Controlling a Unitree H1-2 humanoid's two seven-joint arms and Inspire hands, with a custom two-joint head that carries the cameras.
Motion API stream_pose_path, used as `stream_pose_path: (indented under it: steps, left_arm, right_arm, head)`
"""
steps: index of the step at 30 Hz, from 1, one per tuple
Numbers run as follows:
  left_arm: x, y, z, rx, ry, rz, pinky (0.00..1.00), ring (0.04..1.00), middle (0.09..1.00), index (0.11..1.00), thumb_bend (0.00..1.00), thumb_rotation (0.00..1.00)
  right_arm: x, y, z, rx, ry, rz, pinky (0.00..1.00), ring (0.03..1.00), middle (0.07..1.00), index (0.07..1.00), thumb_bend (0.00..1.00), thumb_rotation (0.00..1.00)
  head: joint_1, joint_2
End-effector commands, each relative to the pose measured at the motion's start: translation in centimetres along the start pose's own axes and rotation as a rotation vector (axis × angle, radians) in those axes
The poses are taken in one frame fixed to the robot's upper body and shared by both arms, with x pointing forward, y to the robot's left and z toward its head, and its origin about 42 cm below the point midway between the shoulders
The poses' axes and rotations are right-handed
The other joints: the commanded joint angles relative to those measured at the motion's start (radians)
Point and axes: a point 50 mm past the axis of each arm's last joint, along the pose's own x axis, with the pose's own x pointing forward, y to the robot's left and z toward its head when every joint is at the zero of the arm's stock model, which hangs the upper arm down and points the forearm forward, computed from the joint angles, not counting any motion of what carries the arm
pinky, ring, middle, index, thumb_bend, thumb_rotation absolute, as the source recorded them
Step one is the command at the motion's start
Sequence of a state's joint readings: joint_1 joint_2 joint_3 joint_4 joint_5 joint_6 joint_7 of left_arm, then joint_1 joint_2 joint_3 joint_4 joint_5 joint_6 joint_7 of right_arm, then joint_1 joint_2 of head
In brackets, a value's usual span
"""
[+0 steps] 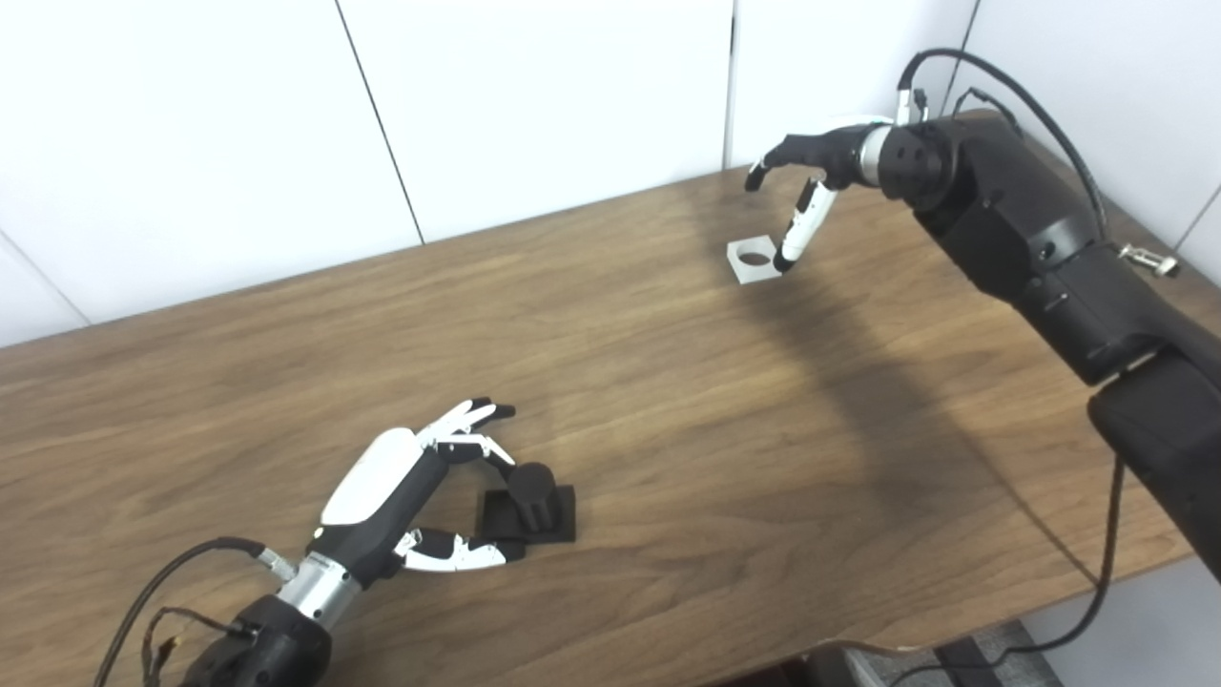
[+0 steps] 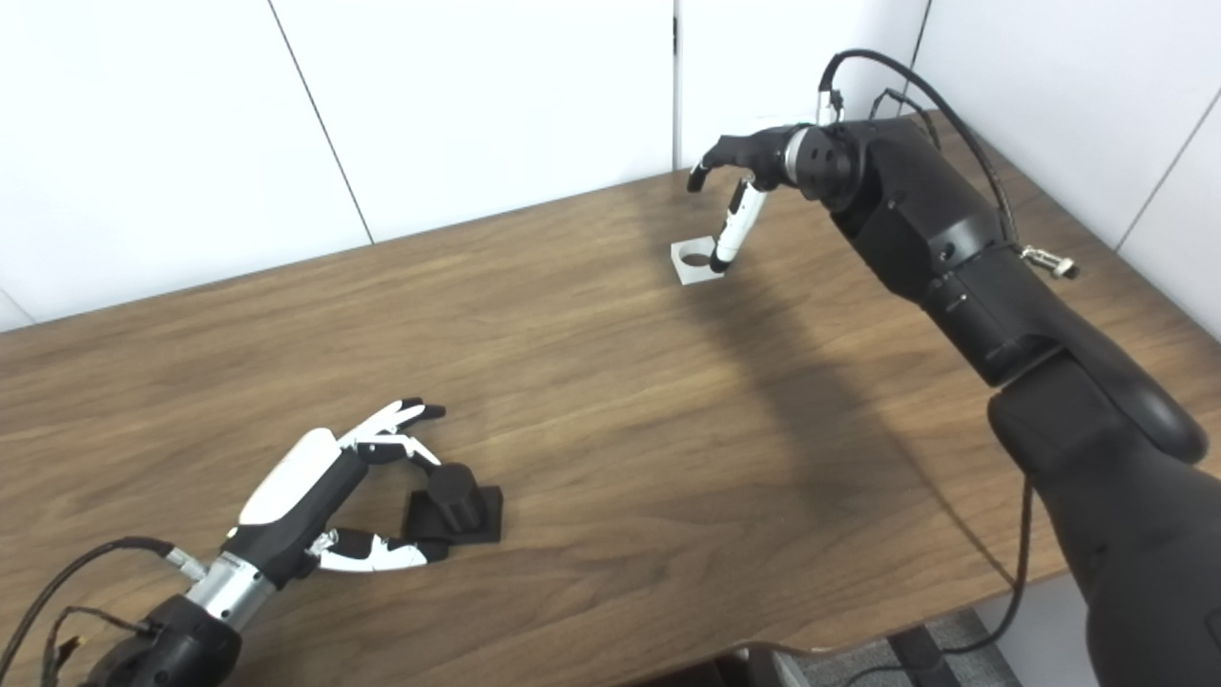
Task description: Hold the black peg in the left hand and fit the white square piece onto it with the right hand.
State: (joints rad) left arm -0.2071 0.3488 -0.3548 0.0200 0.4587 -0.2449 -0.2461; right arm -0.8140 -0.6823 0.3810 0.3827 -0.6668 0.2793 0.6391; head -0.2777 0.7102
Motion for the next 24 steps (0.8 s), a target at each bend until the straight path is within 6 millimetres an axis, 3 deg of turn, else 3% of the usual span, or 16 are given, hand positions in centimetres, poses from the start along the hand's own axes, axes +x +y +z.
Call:
stream_pose_path:
  steps: [1, 8, 24]
  left_arm:
    - [-1.3, -0.1, -1.3, 0.047, 0.073, -0.063, 0.93, 0.965, 0.916, 0.495, 0.52, 0.08]
    - [-1.3, -0.1, -1.2, 0.051, 0.08, -0.062, 0.93, 0.963, 0.915, 0.495, 0.52, 0.08]
    - [-1.6, -0.1, -1.1, 0.051, 0.083, -0.06, 0.92, 0.965, 0.915, 0.495, 0.52, 0.08]
  right_arm:
    - [-0.6, -2.6, 0.4, -0.033, -0.018, -0.071, 0.98, 0.985, 0.958, 0.842, 0.91, 0.22]
    - [-0.2, -1.3, 0.5, -0.041, -0.01, -0.054, 0.96, 0.98, 0.963, 0.84, 0.89, 0.24]
    - [1.2, 1.6, 0.6, -0.055, -0.011, -0.069, 1.0, 0.976, 0.951, 0.821, 0.87, 0.27]
  head:
    - [0.001, 0.001]
    - [0.002, 0.003]
    - [0.017, 0.012]
